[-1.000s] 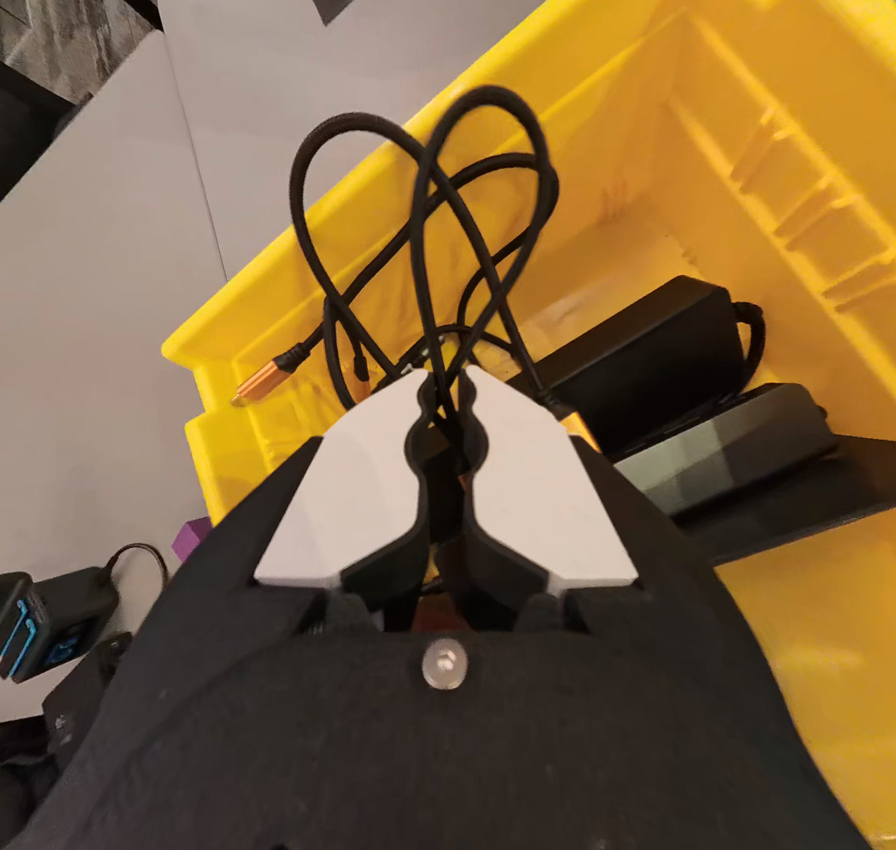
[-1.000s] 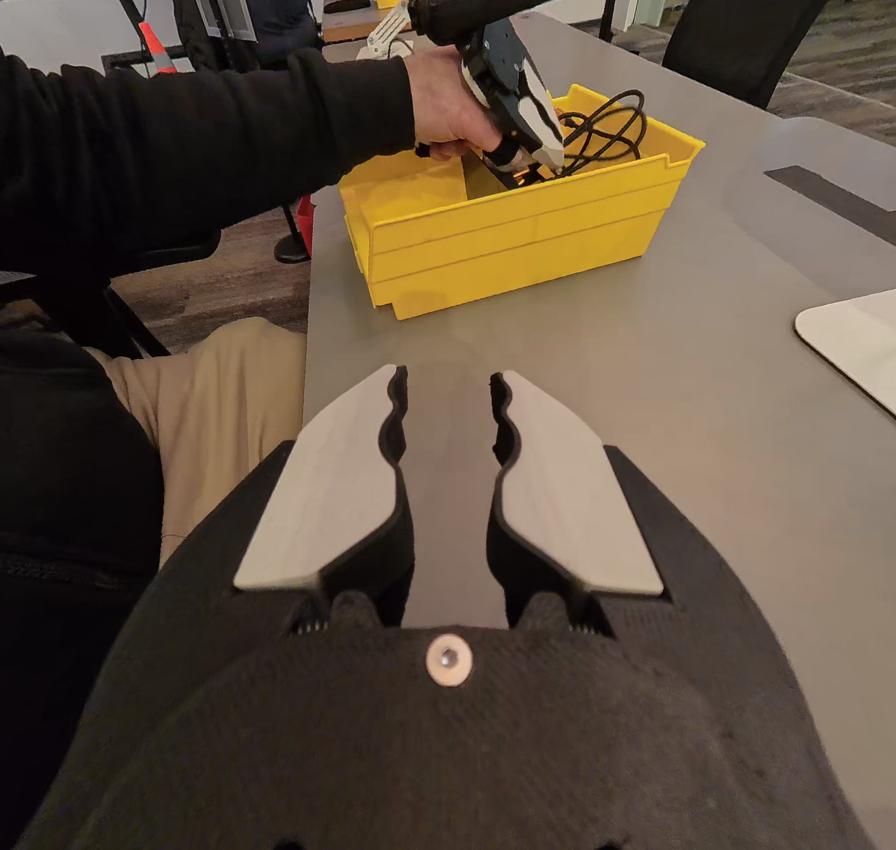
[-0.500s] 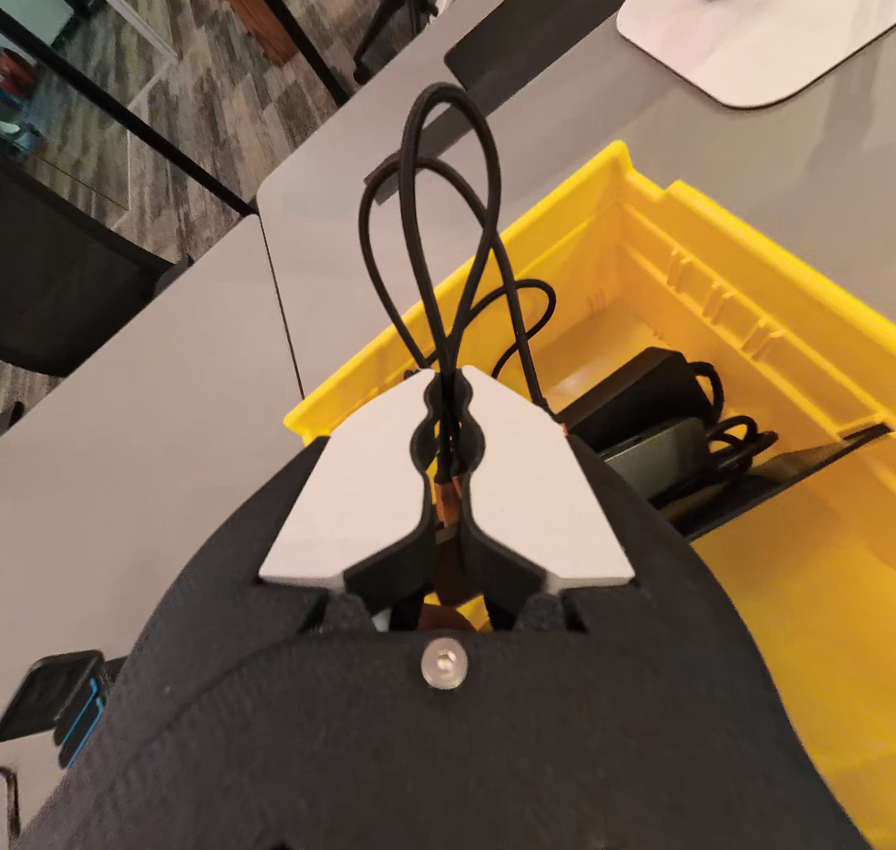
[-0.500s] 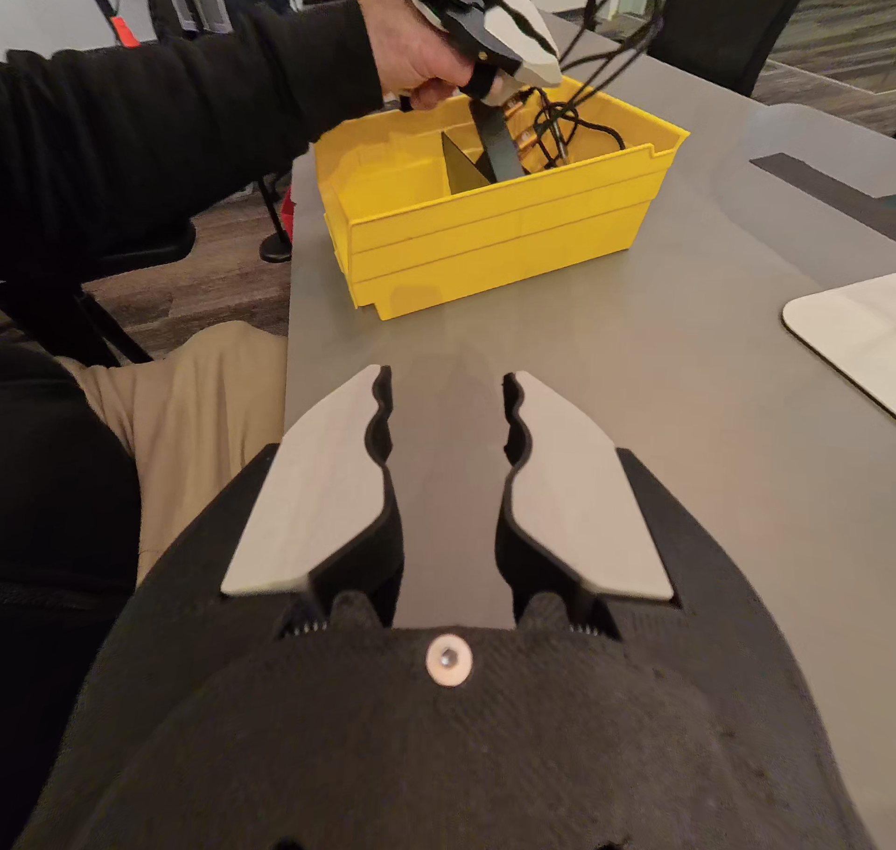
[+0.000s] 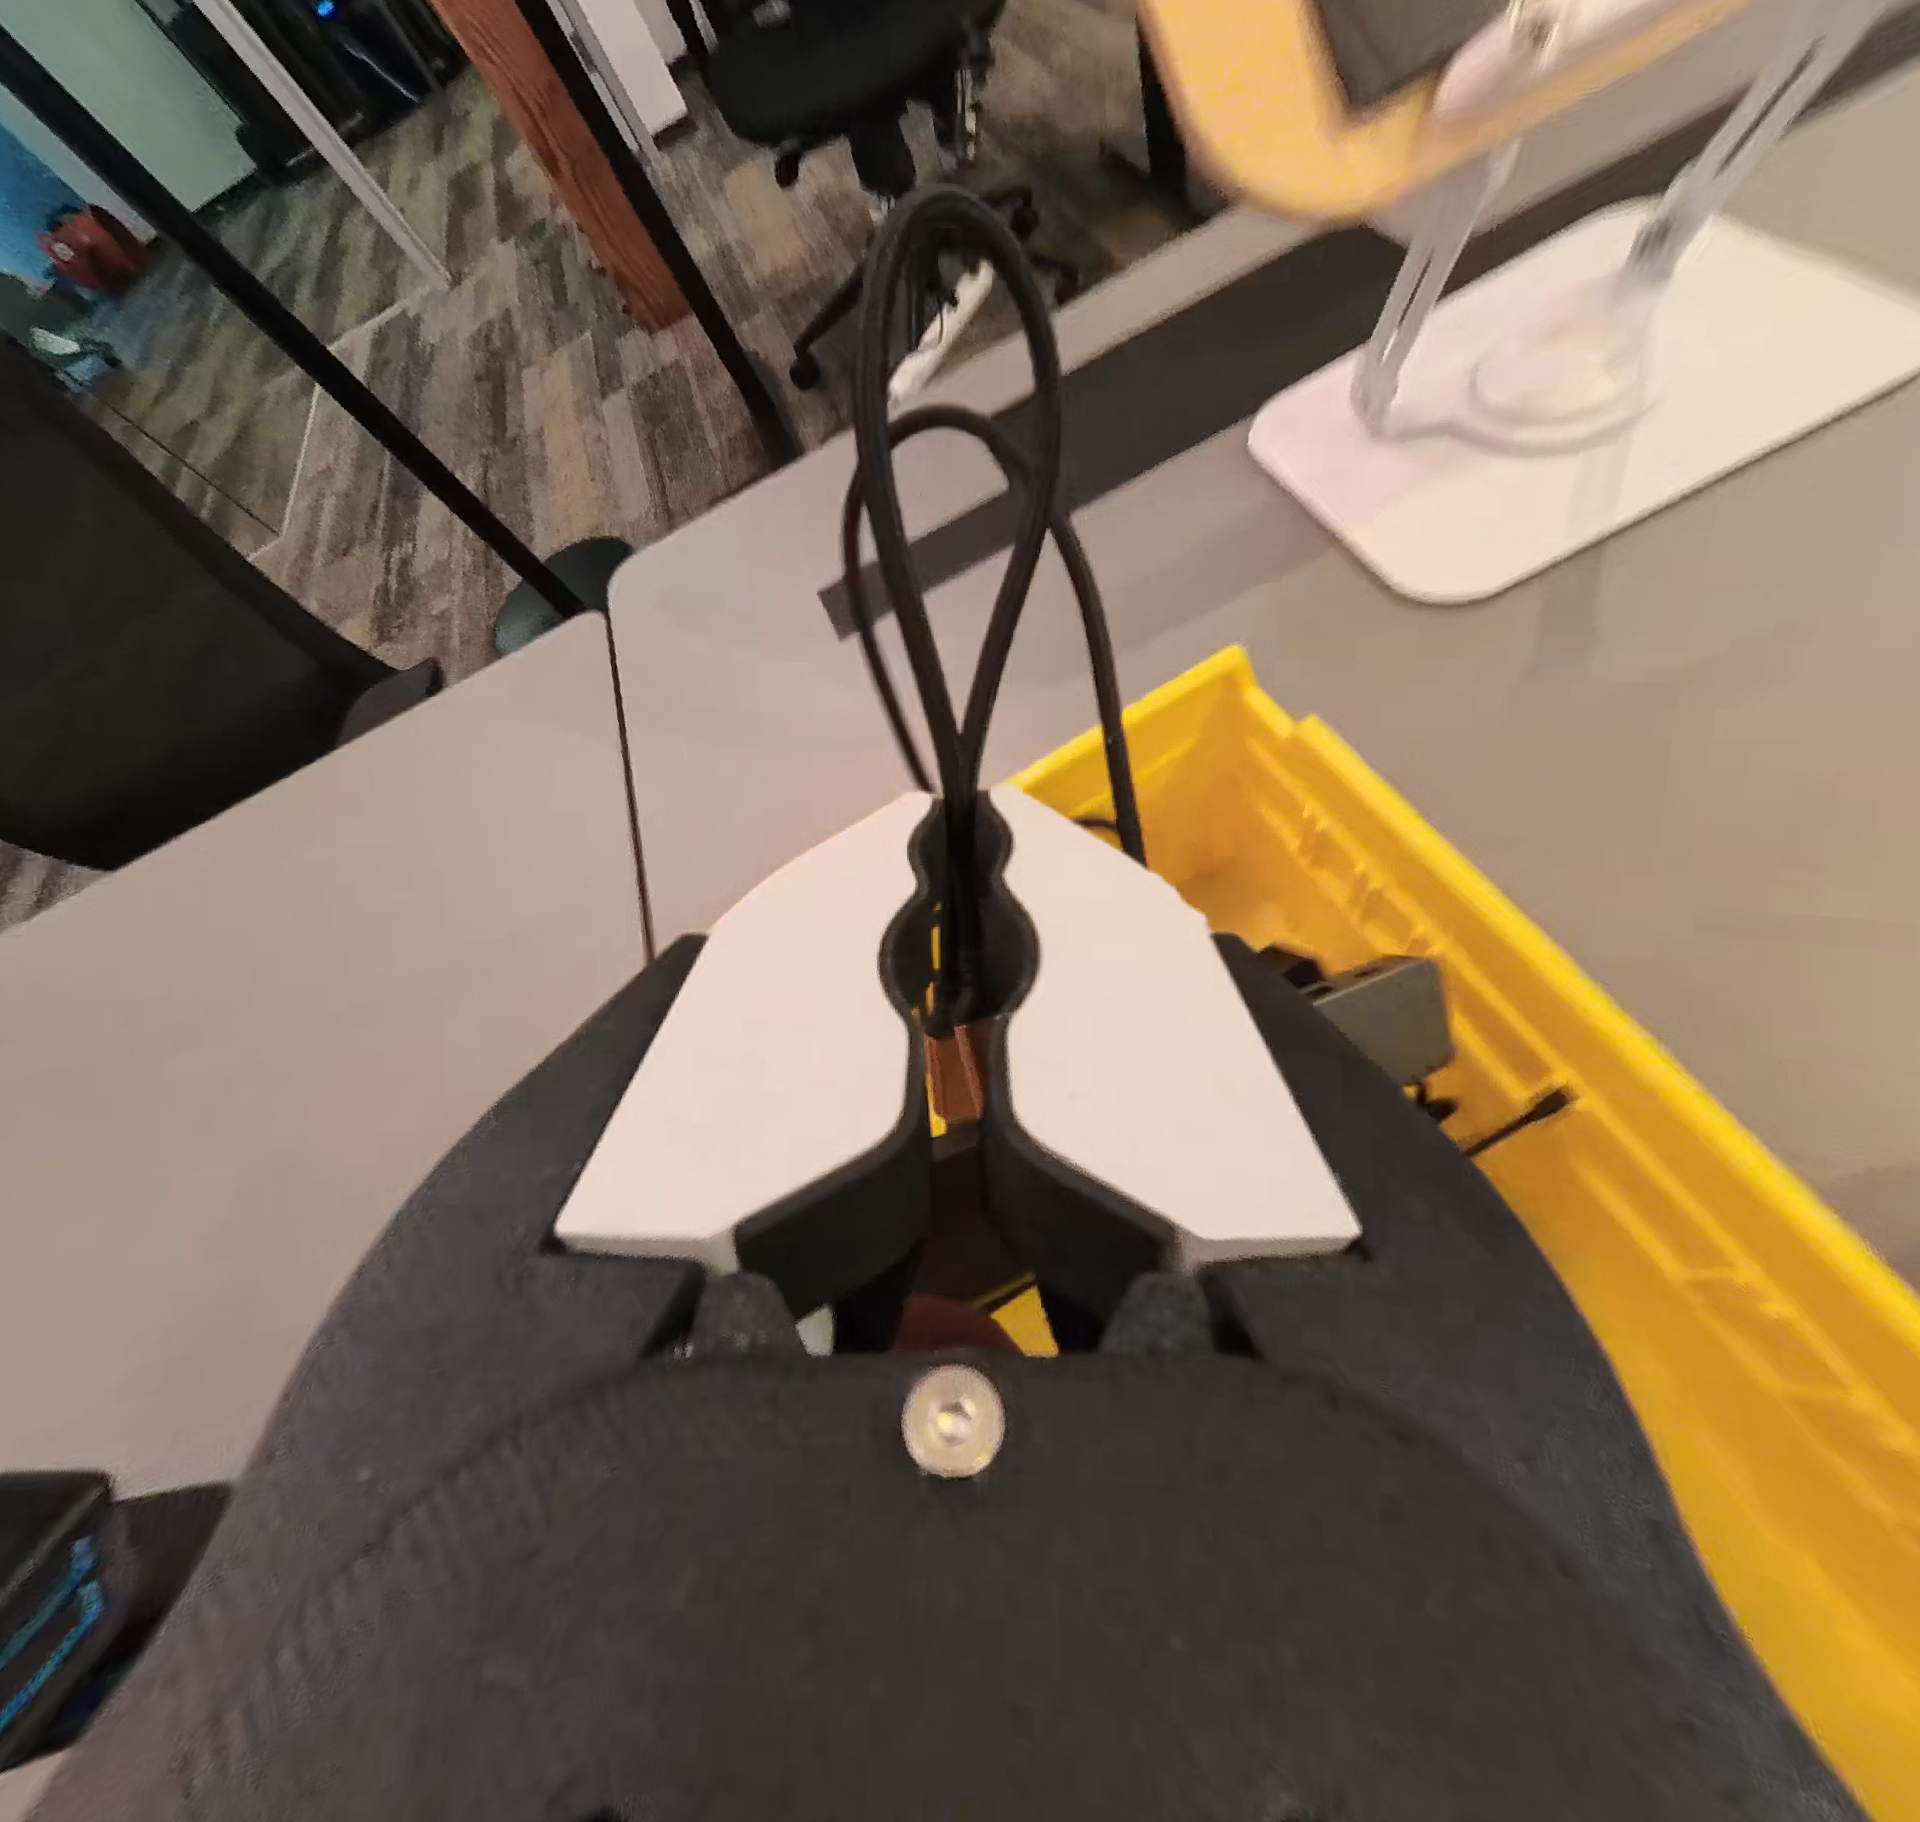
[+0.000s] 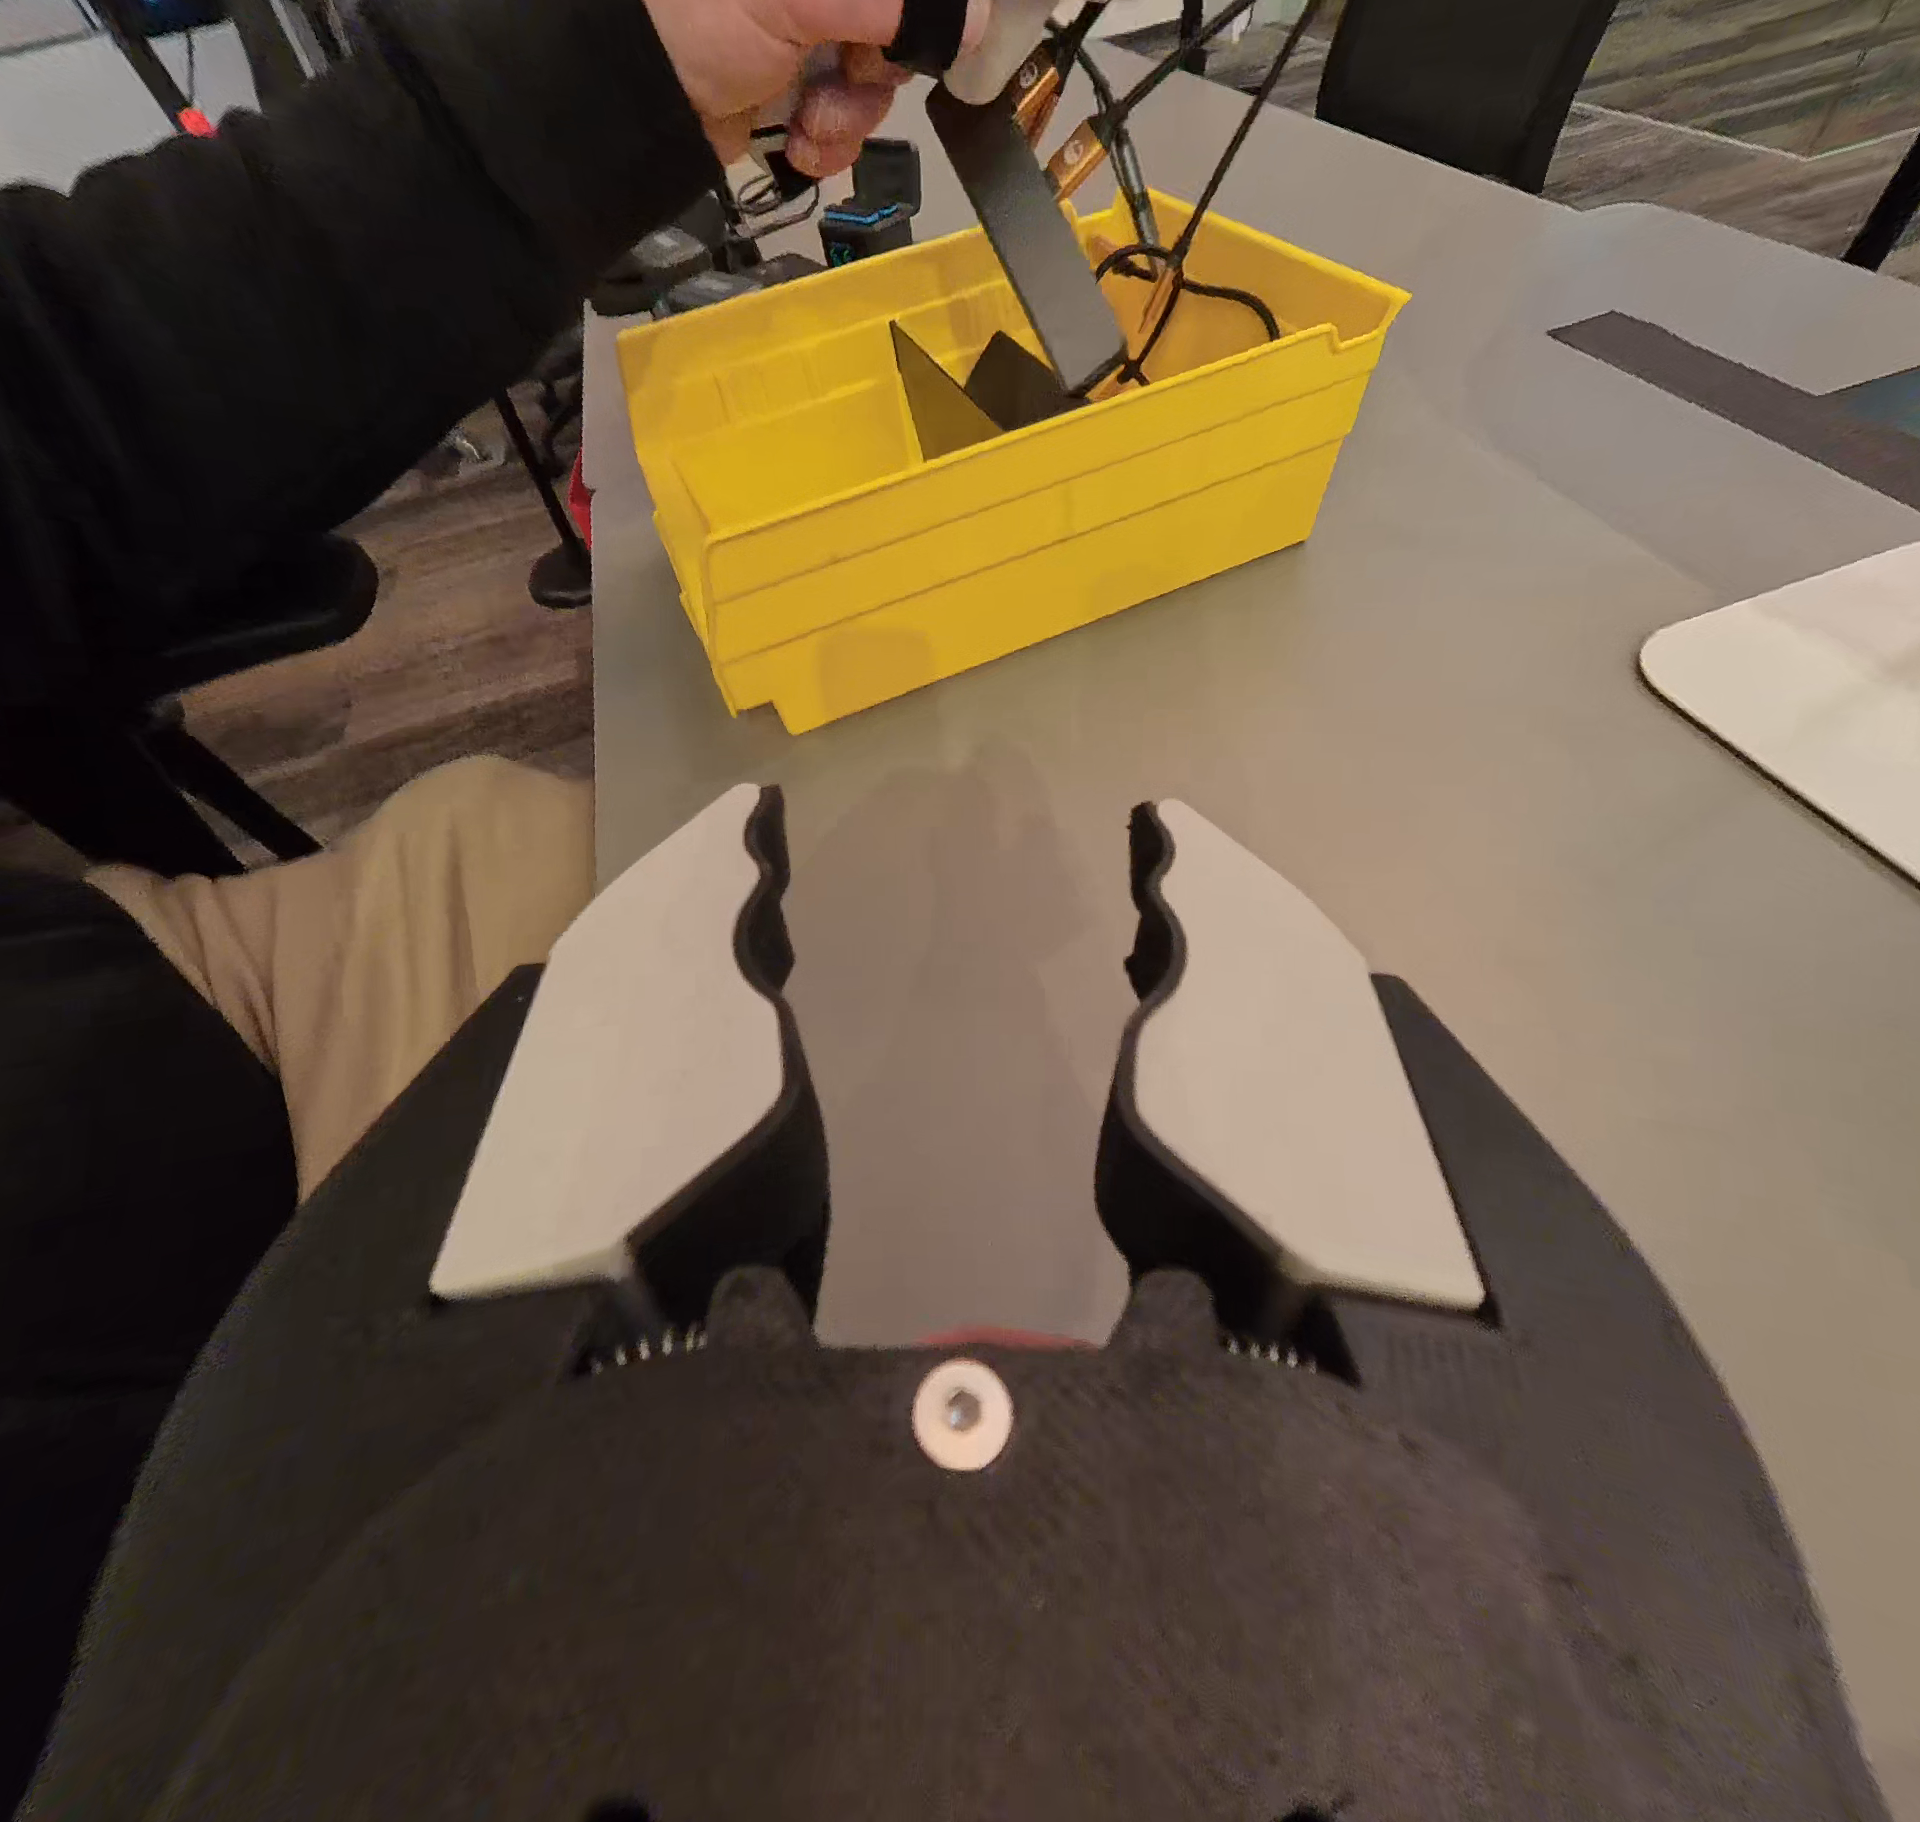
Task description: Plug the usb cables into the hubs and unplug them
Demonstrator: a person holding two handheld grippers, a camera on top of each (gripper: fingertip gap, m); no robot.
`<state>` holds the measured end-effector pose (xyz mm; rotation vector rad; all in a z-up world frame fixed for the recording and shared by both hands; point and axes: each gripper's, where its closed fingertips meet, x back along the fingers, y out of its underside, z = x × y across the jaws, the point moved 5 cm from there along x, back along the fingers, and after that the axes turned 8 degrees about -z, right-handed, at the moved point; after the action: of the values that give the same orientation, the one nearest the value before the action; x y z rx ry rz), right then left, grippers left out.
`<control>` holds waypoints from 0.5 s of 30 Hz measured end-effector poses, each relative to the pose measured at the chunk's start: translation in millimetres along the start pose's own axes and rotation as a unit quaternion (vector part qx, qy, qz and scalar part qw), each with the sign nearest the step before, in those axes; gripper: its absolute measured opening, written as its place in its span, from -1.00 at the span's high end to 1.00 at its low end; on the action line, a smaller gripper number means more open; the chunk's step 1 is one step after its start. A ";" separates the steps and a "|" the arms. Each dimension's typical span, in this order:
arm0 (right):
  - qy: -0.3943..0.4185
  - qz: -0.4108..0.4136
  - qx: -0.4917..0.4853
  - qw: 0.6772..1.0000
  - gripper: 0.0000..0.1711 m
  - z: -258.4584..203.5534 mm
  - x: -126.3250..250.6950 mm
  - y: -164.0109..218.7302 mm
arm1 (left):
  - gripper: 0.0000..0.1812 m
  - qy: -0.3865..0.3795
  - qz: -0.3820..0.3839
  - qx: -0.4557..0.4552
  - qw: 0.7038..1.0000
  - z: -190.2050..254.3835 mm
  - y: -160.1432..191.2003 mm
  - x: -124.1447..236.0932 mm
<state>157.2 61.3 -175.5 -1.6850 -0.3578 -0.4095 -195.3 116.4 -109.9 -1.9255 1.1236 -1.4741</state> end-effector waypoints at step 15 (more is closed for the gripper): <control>-0.135 0.108 -0.179 0.969 0.06 9.9 -47.0 -44.9 | 0.95 0.137 0.142 0.050 0.979 132.1 -98.5 41.4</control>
<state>95.6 77.6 -159.2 -2.1178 -0.3046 -0.0822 -35.2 122.3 -53.1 -1.4544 1.3528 -1.6285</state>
